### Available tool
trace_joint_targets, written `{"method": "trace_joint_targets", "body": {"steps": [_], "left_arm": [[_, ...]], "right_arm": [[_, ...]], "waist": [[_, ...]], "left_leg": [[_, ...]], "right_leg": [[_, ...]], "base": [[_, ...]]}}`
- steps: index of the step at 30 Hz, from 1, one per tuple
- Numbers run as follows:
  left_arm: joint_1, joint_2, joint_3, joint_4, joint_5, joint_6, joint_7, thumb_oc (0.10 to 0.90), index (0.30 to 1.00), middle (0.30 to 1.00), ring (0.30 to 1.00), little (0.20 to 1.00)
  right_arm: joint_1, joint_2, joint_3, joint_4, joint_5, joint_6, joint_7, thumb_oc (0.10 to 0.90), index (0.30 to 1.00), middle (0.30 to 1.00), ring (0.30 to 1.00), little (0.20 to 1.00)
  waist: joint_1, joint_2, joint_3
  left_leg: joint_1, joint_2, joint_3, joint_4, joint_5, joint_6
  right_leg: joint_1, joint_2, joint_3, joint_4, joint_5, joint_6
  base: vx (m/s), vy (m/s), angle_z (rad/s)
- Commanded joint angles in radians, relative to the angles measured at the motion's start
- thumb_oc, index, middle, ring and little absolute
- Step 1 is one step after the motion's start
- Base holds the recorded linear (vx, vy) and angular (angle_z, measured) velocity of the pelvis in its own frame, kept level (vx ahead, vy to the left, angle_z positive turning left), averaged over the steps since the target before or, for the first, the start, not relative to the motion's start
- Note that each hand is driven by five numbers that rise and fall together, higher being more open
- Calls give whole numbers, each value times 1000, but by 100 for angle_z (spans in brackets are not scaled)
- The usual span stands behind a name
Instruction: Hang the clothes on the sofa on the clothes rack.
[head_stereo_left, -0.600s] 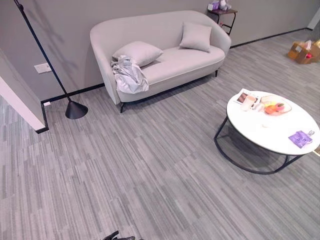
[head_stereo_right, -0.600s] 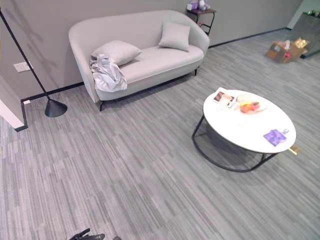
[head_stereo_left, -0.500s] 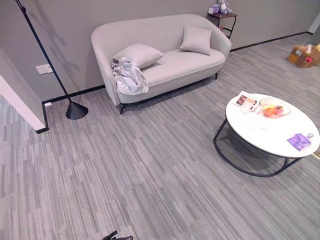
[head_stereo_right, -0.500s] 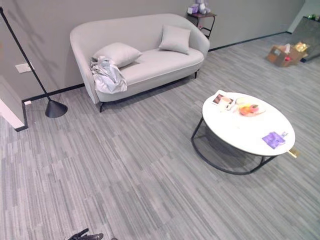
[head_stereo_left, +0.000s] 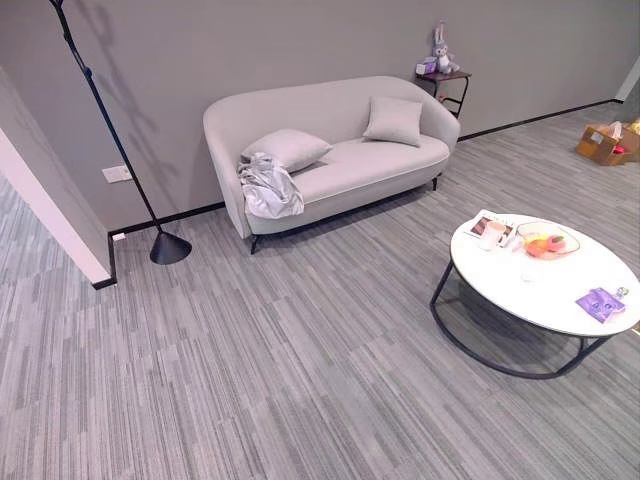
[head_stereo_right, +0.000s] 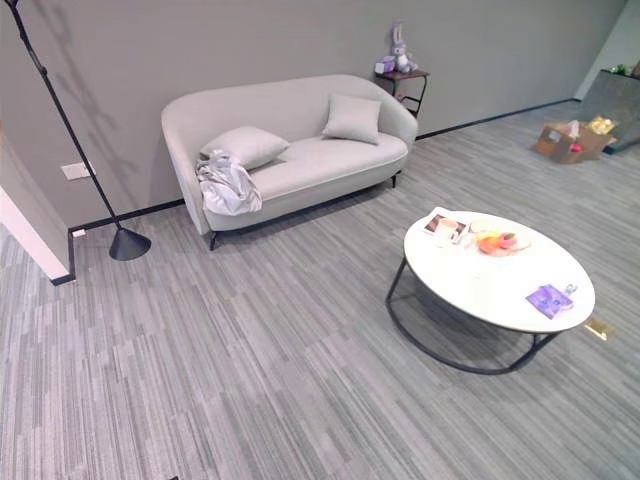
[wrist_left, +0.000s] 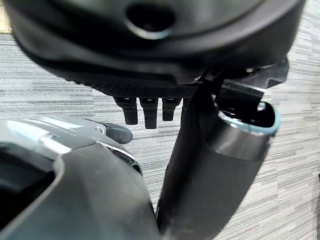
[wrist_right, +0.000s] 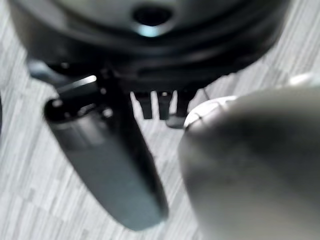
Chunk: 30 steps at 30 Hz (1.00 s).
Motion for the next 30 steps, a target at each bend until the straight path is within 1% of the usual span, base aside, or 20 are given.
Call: {"method": "trace_joint_targets", "body": {"steps": [1,10,12,13,15,16,17,18,19,20,21,22,23,25,26,27,28,29,30], "left_arm": [[-35,-29,-20,83,45,-7,-25,800,900,900,900,900],[-43,-26,-33,73,59,-15,-13,800,900,900,900,900],[-49,-23,-39,70,65,-16,-9,800,900,900,900,900],[-56,-18,-44,66,67,-15,-8,800,900,900,900,900],[-68,-11,-47,58,65,-15,-6,800,900,900,900,900],[-72,-8,-49,56,63,-14,-5,800,900,900,900,900],[-78,-2,-48,57,59,-11,-2,800,900,900,900,900],[-78,-2,-48,57,59,-11,-2,800,900,900,900,900],[-82,2,-44,61,53,-10,-1,800,900,900,900,900],[-85,6,-42,64,52,-7,-3,800,900,900,900,900],[-81,8,-39,70,51,-4,-4,800,900,900,900,900],[-81,11,-37,76,52,-4,-4,800,900,900,900,900],[-84,13,-36,81,54,-5,-5,800,900,900,900,900],[-91,20,-40,87,62,-6,-6,800,900,900,900,900],[-99,24,-40,89,69,-7,-3,800,900,900,900,900],[-106,28,-40,90,71,-8,-2,800,900,900,900,900],[-112,31,-40,90,74,-8,0,800,900,900,900,900],[-121,37,-41,95,75,-10,4,800,900,900,900,900],[-126,42,-36,94,79,-13,6,800,900,900,900,900]], "right_arm": [[-34,57,35,57,-110,-6,35,800,900,900,900,900],[-51,48,90,-2,-190,-19,34,800,900,900,900,900],[-53,50,107,-18,-215,-19,33,800,900,900,900,900],[-59,52,112,-23,-227,-16,34,800,900,900,900,900],[-68,53,111,-28,-224,-14,36,800,900,900,900,900],[-72,52,111,-30,-224,-14,40,800,900,900,900,900],[-72,56,99,-24,-208,-11,47,800,900,900,900,900],[-73,57,99,-24,-208,-11,47,800,900,900,900,900],[-74,56,93,-25,-197,-11,48,800,900,900,900,900],[-74,55,82,-25,-184,-13,49,800,900,900,900,900],[-71,58,73,-20,-170,-13,48,800,900,900,900,900],[-70,59,67,-16,-160,-14,48,800,900,900,900,900],[-69,59,63,-14,-156,-15,46,800,900,900,900,900],[-70,58,59,-10,-149,-13,41,800,900,900,900,900],[-70,59,55,-9,-145,-11,39,800,900,900,900,900],[-75,60,53,-8,-146,-9,37,800,900,900,900,900],[-78,62,51,-9,-148,-7,38,800,900,900,900,900],[-82,67,52,-12,-160,-4,37,800,900,900,900,900],[-81,70,51,-16,-174,4,45,800,900,900,900,900]], "waist": [[8,-10,8],[7,-13,4],[6,-19,4],[7,-24,7],[6,-22,18],[7,-20,26],[-1,-11,59],[0,-12,60],[-7,-8,78],[-11,2,84],[-13,4,87],[-15,2,90],[-16,-7,97],[-17,-17,103],[-19,-26,104],[-21,-32,107],[-23,-39,105],[-29,-40,107],[-36,-42,105]], "left_leg": [[-34,-46,-58,-42,1,23],[-28,-64,-61,-42,-19,36],[-23,-74,-70,-42,-27,45],[-20,-85,-80,-42,-35,57],[-15,-94,-87,-42,-42,73],[-8,-100,-91,-42,-47,84],[32,-123,-104,-42,-67,120],[32,-124,-104,-42,-68,121],[41,-124,-108,-42,-69,128],[48,-115,-118,-42,-72,131],[59,-112,-122,-42,-79,132],[64,-113,-128,-42,-85,130],[70,-118,-137,-42,-94,125],[70,-115,-159,-42,-107,107],[73,-111,-168,-42,-119,91],[80,-105,-177,-42,-130,75],[83,-102,-186,-42,-138,65],[111,-83,-194,-42,-162,49],[144,-64,-202,-42,-186,32]], "right_leg": [[-1,-33,14,5,-24,30],[3,-49,22,5,-15,39],[9,-58,20,15,-15,41],[-1,-72,21,60,-25,43],[-37,-92,23,156,-48,42],[-55,-106,24,221,-54,49],[-140,-177,47,486,17,90],[-142,-179,49,490,15,91],[-173,-188,63,573,43,97],[-204,-186,69,632,58,103],[-235,-191,77,668,64,105],[-251,-192,76,667,66,101],[-261,-195,78,622,55,95],[-253,-191,73,479,45,83],[-256,-201,77,346,59,84],[-256,-212,76,226,92,95],[-265,-235,77,152,123,105],[-287,-262,76,60,173,124],[-315,-296,81,5,198,145]], "base": [[0,0,0],[19,50,0],[44,115,3],[28,161,3],[7,161,4],[80,322,7],[82,287,1],[91,277,7],[46,87,24],[89,102,38],[120,52,36],[152,-5,19],[155,-77,16],[169,-173,22],[224,-249,25],[259,-260,34],[339,-254,53],[486,-286,53],[400,-219,51]]}}
